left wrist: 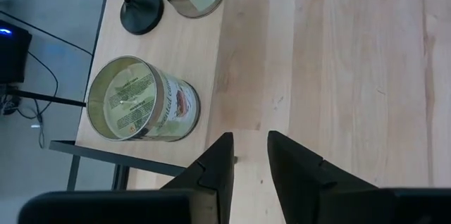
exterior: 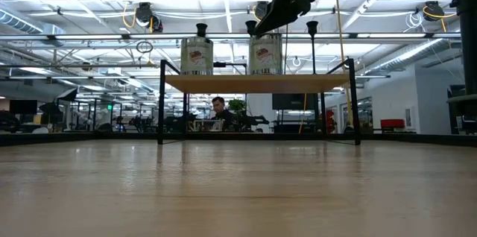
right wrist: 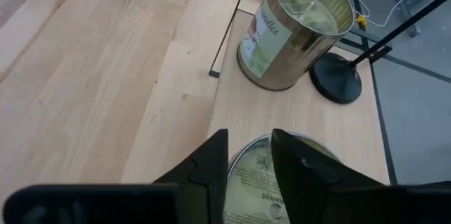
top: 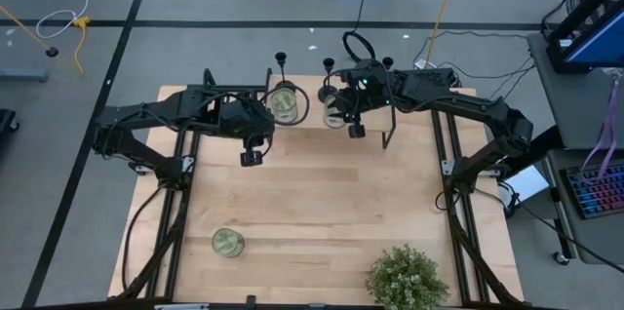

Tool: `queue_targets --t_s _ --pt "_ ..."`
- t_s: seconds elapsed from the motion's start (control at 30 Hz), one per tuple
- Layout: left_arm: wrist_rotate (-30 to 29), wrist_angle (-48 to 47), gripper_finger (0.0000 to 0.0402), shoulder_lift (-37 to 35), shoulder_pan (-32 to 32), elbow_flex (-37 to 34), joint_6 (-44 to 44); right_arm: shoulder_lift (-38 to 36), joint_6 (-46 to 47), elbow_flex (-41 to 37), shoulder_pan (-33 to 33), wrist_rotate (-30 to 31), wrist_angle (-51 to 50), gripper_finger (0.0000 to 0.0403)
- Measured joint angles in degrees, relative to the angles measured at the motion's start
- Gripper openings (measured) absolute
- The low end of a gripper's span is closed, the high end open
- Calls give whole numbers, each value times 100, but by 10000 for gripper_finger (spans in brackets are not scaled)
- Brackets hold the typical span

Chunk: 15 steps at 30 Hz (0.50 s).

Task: Pick & Place candle stick holders
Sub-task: Put the right scented candle on the shelf

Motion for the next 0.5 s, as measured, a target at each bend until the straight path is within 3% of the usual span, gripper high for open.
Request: queue_targets --t_s 0.3,0.5 --pt "2 0 93 0 0 0 -2 -28 132 0 4 17 -718 105" --pt "2 -2 93 0 0 0 -36 -28 14 1 4 -11 -358 105"
